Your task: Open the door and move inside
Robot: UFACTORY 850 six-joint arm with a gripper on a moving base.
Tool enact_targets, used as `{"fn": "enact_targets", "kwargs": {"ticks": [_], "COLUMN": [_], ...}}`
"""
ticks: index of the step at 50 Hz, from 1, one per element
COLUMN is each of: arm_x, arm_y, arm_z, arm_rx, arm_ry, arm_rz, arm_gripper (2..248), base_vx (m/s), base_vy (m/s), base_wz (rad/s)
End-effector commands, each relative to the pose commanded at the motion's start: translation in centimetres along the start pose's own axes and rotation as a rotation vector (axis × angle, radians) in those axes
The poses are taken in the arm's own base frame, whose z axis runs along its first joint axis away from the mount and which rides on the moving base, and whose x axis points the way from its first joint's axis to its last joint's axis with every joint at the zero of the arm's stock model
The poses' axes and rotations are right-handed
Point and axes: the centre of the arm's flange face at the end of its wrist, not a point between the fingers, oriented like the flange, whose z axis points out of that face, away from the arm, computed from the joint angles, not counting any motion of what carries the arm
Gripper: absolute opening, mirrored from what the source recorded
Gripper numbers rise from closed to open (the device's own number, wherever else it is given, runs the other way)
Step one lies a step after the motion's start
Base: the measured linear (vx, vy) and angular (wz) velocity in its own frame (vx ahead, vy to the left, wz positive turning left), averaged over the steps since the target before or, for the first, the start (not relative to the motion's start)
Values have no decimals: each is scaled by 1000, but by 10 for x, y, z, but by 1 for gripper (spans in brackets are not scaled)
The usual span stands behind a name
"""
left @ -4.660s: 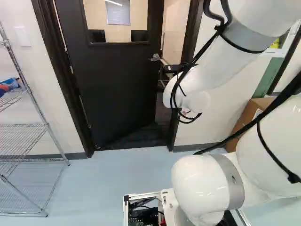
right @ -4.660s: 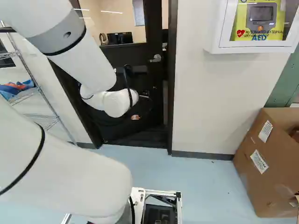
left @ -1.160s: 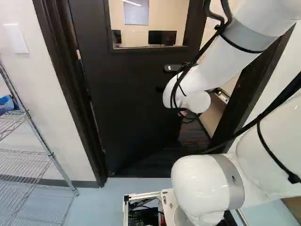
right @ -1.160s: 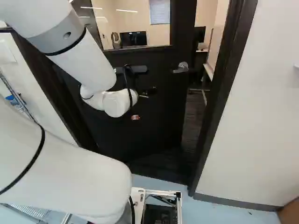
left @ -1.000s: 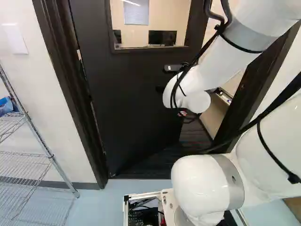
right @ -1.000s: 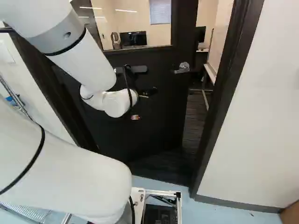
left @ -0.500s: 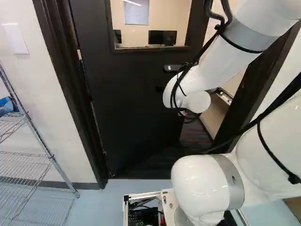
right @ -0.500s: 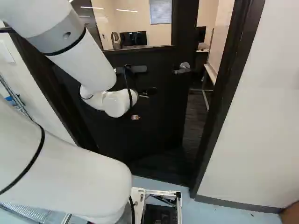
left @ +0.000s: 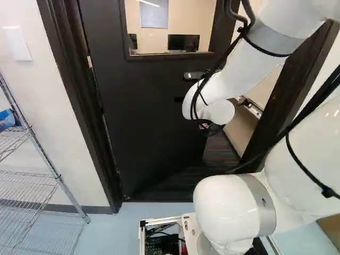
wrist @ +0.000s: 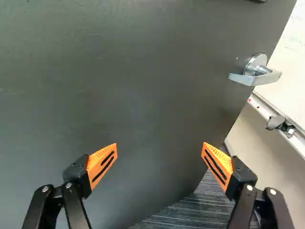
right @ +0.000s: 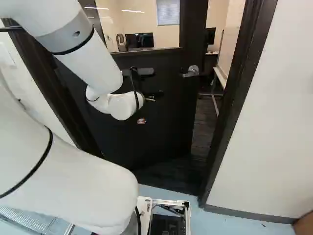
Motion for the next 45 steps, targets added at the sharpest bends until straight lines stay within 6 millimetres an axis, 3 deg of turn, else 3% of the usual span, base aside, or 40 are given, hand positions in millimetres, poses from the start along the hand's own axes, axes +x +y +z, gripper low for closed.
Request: {"fn": "enact_targets", "kwargs": {"ticks": [45], "arm_x": [21], "arm_y": [-29], "arm_z": [58], "arm_rx": [-2], "arm_ry": [-14], "arm_rz": [75], "arm_gripper": [247], "base_vx": [0], "base_vy": [0], "base_wz": [0]}}
